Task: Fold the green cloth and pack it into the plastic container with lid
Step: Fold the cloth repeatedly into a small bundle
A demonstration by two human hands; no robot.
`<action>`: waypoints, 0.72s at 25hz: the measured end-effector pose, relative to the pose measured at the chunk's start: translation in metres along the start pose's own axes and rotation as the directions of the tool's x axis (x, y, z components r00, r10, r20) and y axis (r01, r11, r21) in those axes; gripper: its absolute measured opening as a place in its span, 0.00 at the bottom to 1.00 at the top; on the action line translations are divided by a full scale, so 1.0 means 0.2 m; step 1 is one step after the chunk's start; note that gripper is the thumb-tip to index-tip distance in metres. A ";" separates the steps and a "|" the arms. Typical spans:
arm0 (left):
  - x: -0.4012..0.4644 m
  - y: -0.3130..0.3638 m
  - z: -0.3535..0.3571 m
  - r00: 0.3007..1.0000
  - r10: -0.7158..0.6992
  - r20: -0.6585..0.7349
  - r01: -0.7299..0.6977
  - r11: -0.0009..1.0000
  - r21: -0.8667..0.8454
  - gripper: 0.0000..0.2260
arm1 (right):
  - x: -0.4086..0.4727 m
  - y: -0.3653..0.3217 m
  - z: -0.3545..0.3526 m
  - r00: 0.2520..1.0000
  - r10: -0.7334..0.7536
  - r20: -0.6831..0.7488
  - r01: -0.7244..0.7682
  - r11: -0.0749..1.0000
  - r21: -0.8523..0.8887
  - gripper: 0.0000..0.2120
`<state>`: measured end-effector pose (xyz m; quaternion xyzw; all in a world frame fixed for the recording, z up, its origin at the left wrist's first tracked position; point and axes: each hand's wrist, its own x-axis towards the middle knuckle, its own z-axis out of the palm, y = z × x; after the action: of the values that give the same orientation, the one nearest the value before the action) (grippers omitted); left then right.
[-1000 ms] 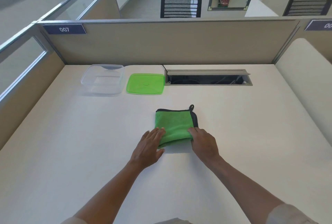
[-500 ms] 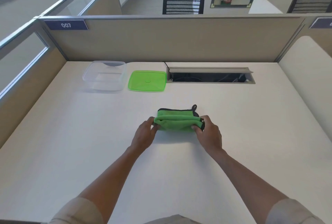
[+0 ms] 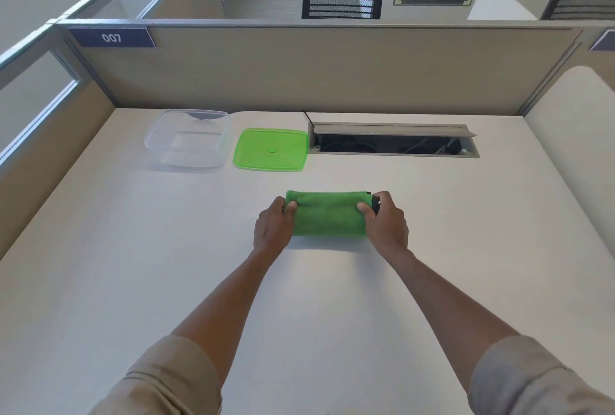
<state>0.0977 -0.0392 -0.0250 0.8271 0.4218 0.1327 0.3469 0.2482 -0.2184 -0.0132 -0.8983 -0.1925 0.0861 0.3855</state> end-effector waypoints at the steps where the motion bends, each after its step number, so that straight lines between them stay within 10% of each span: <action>1: 0.02 0.00 0.01 1.000 -0.025 0.010 0.025 1.000 0.002 0.17 | 0.02 0.00 0.01 1.000 0.015 0.006 -0.015 1.000 -0.003 0.10; 11: 0.09 -0.01 0.12 0.975 -0.222 -0.006 0.221 0.967 0.126 0.11 | 0.14 0.06 0.13 0.989 0.129 0.069 -0.119 0.984 -0.129 0.12; 14: 0.07 0.01 0.12 0.963 0.184 -0.198 -0.134 0.961 0.240 0.12 | 0.15 0.08 0.14 0.988 0.147 0.046 -0.138 0.979 -0.147 0.13; 18: 0.00 0.04 0.17 0.782 0.622 0.038 -0.576 0.697 0.427 0.23 | 0.18 0.10 0.13 0.985 0.167 0.028 -0.161 0.975 -0.154 0.15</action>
<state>0.1198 -0.0570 -0.0446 0.9646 0.1658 0.1905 0.0766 0.2790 -0.1984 -0.0455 -0.9359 -0.1314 0.1212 0.3036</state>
